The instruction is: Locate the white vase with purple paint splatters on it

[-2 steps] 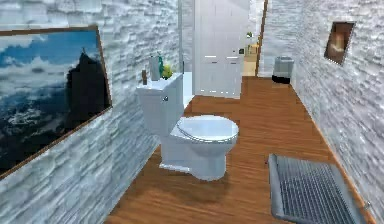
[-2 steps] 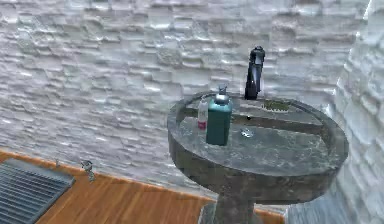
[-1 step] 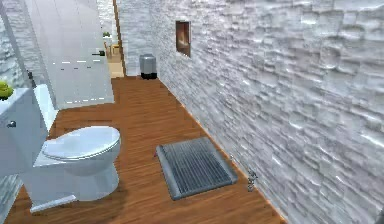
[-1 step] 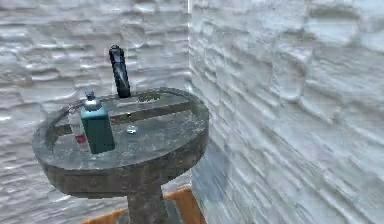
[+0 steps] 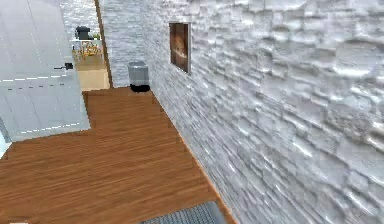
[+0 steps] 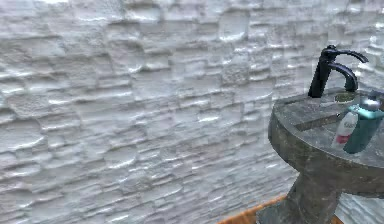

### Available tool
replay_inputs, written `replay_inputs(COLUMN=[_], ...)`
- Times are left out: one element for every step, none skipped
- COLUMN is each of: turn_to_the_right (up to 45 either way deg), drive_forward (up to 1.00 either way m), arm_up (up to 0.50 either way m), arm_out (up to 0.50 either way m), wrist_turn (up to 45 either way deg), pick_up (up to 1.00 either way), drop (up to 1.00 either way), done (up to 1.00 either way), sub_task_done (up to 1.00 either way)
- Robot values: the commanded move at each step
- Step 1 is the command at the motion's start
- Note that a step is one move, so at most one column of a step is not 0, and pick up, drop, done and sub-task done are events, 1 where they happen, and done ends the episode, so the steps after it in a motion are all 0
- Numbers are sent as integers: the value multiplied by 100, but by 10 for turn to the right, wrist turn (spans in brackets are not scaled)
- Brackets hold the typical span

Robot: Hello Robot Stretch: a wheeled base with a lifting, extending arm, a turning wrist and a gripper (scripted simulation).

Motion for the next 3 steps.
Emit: replay_inputs(turn_to_the_right=[60, 0, -240], drive_forward=[0, 45, 0], arm_up=[0, 0, 0], arm_out=[0, 0, 0], wrist_turn=[0, 0, 0], pick_up=[0, 0, 0], drop=[0, 0, 0], done=[0, 0, 0], sub_task_done=[0, 0, 0])
